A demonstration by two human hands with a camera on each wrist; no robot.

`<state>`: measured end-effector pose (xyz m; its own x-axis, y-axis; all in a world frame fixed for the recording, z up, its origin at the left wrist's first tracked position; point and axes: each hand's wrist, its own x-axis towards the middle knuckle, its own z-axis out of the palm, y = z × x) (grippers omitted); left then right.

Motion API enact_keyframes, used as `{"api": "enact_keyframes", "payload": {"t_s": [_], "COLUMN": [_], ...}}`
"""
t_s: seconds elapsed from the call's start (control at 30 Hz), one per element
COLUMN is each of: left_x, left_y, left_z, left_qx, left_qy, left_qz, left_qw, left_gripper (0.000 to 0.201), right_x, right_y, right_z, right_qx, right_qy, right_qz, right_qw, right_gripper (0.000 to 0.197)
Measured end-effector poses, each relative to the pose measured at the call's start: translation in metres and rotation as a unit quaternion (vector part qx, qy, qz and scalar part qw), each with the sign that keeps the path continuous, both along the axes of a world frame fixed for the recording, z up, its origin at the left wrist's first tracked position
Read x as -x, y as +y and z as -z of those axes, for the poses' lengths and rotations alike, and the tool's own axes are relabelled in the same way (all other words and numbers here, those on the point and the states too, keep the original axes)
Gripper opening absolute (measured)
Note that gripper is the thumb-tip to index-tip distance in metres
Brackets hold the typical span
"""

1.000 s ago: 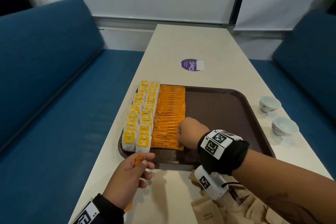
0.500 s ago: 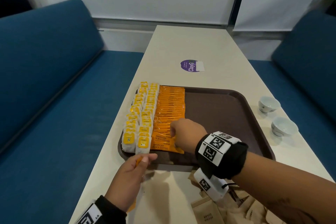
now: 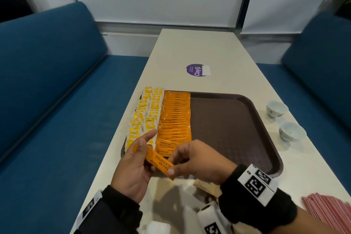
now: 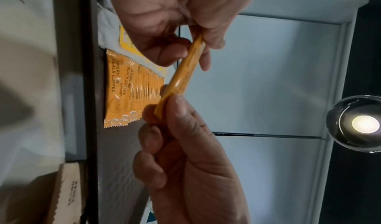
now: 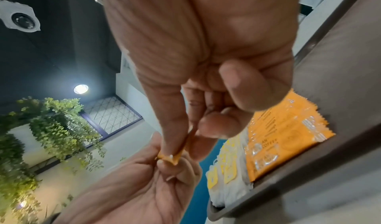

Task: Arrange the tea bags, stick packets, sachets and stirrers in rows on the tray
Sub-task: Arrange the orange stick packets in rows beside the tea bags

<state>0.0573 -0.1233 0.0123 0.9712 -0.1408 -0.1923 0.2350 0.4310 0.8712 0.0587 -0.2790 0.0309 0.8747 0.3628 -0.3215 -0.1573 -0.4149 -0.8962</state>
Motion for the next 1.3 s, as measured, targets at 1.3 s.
{"api": "enact_keyframes", "payload": {"t_s": [1.3], "left_x": [-0.017], "left_y": [0.004], "left_z": [0.006], "left_qx": [-0.742], "left_qy": [-0.242], "left_qz": [0.22], "left_qw": [0.585], "left_gripper": [0.032], "right_x": [-0.077], "right_y": [0.019], "right_z": [0.023], "right_qx": [0.482], "right_qy": [-0.09], "right_qz": [-0.155], "right_qw": [0.858], "right_gripper": [0.023]}}
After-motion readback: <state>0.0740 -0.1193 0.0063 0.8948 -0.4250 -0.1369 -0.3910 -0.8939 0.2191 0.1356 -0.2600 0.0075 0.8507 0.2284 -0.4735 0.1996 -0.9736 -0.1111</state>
